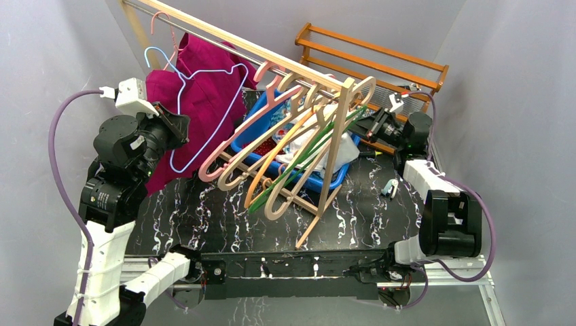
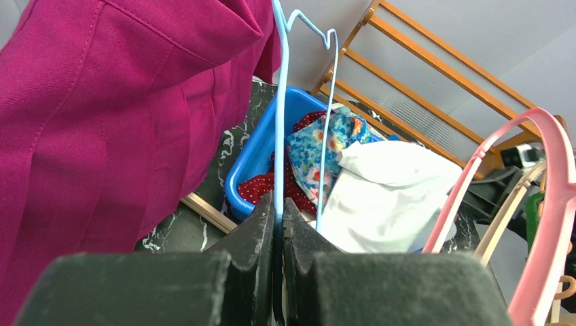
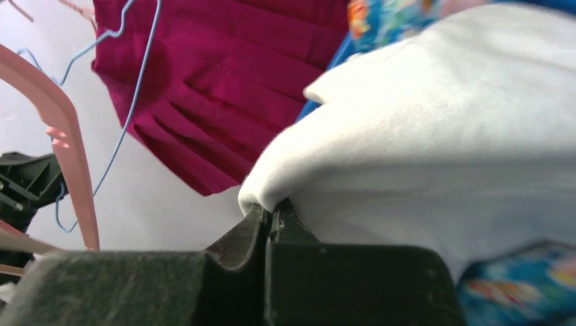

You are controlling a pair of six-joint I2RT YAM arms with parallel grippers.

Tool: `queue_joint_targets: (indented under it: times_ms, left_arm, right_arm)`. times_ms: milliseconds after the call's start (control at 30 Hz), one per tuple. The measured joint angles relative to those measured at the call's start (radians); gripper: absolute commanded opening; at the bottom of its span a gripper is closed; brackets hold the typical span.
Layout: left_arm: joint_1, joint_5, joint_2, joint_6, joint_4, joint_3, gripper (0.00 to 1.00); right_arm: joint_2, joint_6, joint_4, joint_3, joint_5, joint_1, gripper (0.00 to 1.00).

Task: Remove the skirt from the hanger
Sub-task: Place the skirt in the bin.

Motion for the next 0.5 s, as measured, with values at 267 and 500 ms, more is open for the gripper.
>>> queue_joint_targets:
  times_ms: [267,500]
  left_arm:
    - [0.0,0.029,0.001,-0.001,0.0,0.0,0.0]
    - [0.0,0.056,0.007,-0.003,-0.001,0.003,0.0]
  right_arm:
    - [0.137,-0.003,0.082,0.031,0.163,0.246,0.0]
    - [0.394,-0.041,0.137,0.044,0.255,0.255,0.0]
